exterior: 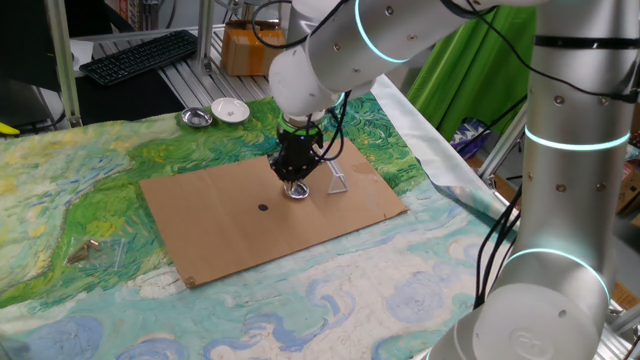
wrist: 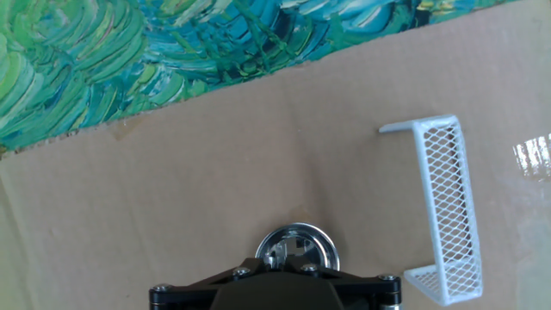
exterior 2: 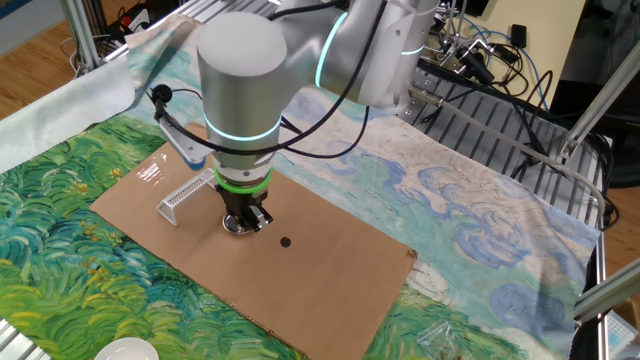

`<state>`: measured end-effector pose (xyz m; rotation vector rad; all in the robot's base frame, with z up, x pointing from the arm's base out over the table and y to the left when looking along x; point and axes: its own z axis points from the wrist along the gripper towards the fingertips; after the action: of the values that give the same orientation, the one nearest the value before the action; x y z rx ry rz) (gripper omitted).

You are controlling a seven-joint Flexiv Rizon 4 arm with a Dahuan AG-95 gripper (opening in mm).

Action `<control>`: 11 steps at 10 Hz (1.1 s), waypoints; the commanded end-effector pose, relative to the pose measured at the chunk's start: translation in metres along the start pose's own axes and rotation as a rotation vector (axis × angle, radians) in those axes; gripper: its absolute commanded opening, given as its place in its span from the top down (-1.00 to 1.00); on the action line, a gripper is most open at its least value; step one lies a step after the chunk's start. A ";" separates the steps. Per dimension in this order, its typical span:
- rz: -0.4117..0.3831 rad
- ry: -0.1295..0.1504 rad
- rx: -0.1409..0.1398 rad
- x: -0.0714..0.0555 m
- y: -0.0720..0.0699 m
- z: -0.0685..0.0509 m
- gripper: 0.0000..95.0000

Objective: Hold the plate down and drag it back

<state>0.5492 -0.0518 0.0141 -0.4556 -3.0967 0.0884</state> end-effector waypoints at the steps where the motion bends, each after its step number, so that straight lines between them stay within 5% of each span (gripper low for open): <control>1: -0.005 -0.003 0.001 0.001 0.000 -0.002 1.00; 6: -0.073 -0.014 0.000 0.001 0.000 -0.002 1.00; 11: -0.142 -0.011 -0.036 0.001 0.000 -0.002 1.00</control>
<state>0.5471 -0.0520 0.0165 -0.2356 -3.1316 0.0303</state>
